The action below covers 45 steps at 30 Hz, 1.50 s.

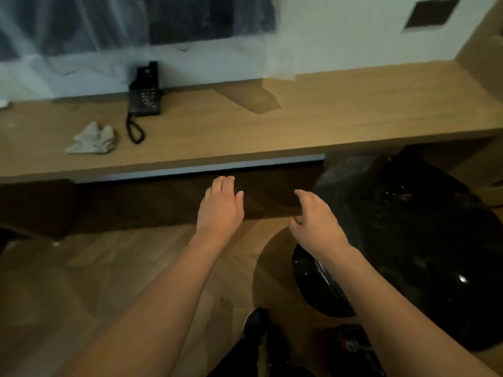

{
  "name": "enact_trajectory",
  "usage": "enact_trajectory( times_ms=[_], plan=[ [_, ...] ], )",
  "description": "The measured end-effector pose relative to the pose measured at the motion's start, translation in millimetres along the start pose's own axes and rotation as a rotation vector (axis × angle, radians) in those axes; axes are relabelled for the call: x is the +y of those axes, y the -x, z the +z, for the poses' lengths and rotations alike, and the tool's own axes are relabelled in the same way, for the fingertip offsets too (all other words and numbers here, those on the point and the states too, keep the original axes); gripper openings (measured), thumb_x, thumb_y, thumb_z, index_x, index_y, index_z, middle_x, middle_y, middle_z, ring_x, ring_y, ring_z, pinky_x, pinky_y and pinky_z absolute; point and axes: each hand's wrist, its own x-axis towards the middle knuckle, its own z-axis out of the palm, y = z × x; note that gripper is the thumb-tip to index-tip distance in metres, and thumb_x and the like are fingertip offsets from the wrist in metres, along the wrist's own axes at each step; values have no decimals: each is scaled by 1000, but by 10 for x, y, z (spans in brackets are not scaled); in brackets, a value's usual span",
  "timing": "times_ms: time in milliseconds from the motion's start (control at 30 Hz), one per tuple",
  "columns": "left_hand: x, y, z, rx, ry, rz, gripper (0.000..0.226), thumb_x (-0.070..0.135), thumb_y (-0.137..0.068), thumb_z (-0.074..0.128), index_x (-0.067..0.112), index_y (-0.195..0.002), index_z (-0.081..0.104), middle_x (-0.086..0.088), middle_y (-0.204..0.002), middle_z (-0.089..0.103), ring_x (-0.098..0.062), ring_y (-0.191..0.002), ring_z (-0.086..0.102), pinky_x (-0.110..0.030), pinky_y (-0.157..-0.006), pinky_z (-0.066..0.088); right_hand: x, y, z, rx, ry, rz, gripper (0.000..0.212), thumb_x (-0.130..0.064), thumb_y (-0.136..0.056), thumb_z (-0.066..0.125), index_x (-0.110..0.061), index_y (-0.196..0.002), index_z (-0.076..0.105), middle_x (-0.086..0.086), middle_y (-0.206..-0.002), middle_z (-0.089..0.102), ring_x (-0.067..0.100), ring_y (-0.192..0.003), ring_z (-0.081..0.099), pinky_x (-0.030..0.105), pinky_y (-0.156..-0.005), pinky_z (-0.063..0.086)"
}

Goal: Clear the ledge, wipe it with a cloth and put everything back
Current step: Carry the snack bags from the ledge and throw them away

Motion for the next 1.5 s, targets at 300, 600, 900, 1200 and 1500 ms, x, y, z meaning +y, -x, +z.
enact_trajectory(
  times_ms=[300,600,900,1200,1500],
  plan=[
    [-1300,890,-770,233,-4,-437,47,34,-106,44,14,-148,42,-8,-150,42,-26,-134,47,-41,-108,45,-1373,39,766,-206,123,-381,71,-23,-94,66,-28,-153,28,-5,-158,32,15,-147,28,36,-116,32],
    [-2646,2195,-1426,484,46,-791,44,31,-106,40,12,-146,43,-8,-150,41,-28,-135,44,-39,-109,40,-2964,612,1839,-461,223,-803,63,-22,-97,59,-21,-154,30,-2,-157,32,15,-146,27,34,-119,26],
    [-3920,3378,-2090,629,2,-983,43,31,-105,44,10,-143,47,-11,-148,47,-29,-133,48,-39,-108,42,-4367,1432,2956,-521,252,-1067,62,-40,-94,53,-33,-150,28,-9,-154,36,15,-142,36,45,-109,43],
    [-5111,3553,-2565,657,-35,-1064,38,26,-106,46,8,-138,51,-11,-144,49,-26,-132,49,-36,-110,39,-5513,1585,3867,-630,251,-1111,62,-27,-99,56,-26,-154,29,-5,-158,31,12,-147,26,32,-116,29],
    [-6777,3448,-3350,681,-79,-1181,43,32,-106,46,11,-143,50,-8,-146,49,-25,-134,49,-37,-112,39,-7223,1434,4958,-678,233,-1203,62,-27,-99,57,-26,-154,30,-5,-158,31,12,-147,27,30,-115,30]
  ],
)
